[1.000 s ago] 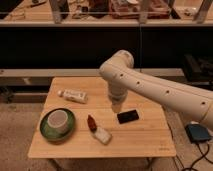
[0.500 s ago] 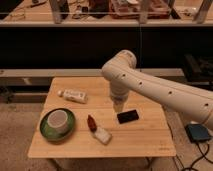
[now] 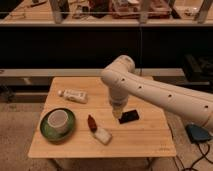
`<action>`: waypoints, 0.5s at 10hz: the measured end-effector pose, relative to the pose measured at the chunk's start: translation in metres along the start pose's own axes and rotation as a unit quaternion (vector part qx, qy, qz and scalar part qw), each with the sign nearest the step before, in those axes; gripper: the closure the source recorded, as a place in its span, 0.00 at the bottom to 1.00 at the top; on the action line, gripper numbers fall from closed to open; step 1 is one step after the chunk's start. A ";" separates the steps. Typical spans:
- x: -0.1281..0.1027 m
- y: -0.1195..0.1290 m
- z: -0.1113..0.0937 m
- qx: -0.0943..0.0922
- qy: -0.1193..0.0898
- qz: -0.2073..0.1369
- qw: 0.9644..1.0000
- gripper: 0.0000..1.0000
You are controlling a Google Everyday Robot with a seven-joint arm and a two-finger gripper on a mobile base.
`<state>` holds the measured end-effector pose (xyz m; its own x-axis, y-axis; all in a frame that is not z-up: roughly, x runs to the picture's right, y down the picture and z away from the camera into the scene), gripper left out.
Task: Move the arm in a circular motion
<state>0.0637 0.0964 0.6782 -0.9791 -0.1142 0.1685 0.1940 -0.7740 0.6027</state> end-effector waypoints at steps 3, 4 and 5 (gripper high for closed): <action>0.004 -0.002 0.000 0.014 0.008 -0.004 1.000 0.59; -0.002 -0.010 0.002 0.012 0.004 -0.001 1.000 0.59; -0.006 -0.020 0.005 0.012 -0.003 -0.013 1.000 0.59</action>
<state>0.0661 0.1161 0.6693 -0.9836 -0.0905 0.1562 0.1694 -0.7618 0.6252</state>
